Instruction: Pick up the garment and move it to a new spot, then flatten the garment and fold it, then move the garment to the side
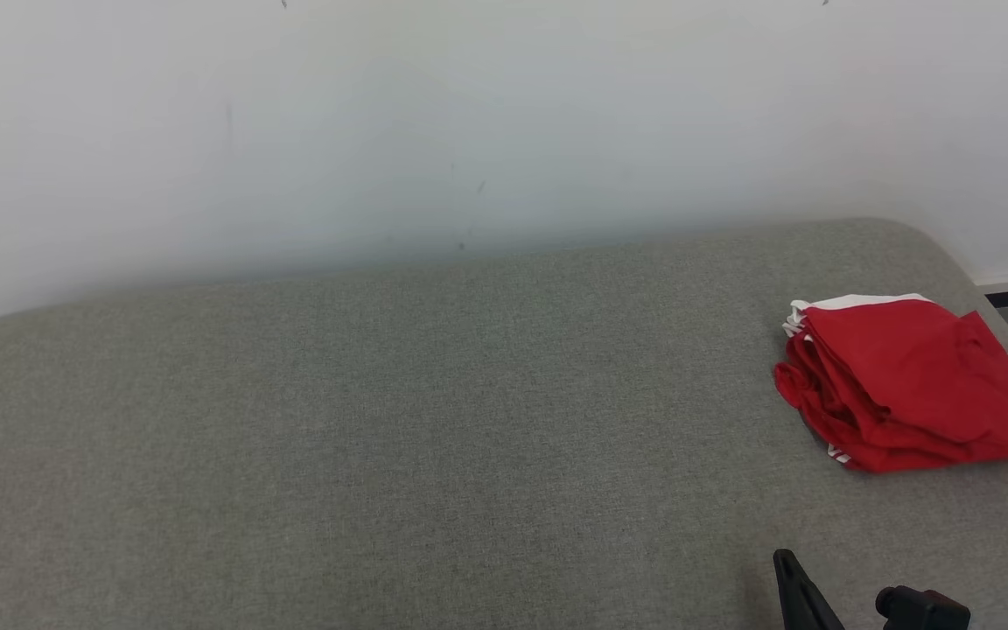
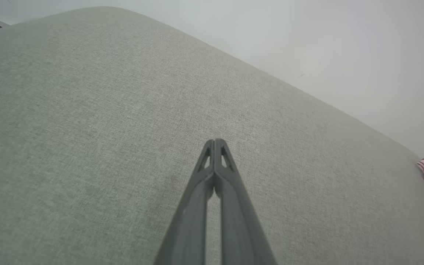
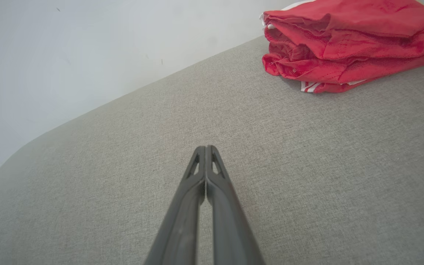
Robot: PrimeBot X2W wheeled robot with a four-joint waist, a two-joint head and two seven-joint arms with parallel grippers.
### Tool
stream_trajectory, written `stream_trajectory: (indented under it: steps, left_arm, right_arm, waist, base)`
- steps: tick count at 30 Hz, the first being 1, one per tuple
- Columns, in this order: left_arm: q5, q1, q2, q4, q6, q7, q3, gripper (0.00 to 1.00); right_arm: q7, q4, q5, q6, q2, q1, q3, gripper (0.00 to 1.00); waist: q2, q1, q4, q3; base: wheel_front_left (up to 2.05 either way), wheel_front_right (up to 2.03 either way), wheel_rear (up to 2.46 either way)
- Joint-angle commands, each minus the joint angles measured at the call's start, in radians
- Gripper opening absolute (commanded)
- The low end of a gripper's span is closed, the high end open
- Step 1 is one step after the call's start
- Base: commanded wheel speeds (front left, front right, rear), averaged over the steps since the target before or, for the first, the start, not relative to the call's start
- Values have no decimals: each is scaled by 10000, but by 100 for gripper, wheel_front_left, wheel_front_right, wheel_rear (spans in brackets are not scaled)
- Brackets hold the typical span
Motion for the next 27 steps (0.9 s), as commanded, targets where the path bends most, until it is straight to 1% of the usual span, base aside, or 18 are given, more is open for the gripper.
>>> stream_trajectory:
  steps: [1,14,27]
  left_arm:
    - [-395,-302,44,-148,3,76,2,0]
    - [-2378,-795,36,-159,6,604,-45,0]
    - [-4080,-1231,29,-159,8,1075,-77,0]
  right_arm:
    - [51,-207,457,1,-40,-280,-81,0]
    - [456,-407,2620,2,-65,-487,-370,0]
    - [816,-583,4480,2,-78,-665,-632,0]
  waist:
    - [0,0,16,9]
    - [0,0,143,83]
    - [0,0,270,156]
  base:
    - [0,0,0]
    - [0,0,0]
    - [0,0,0]
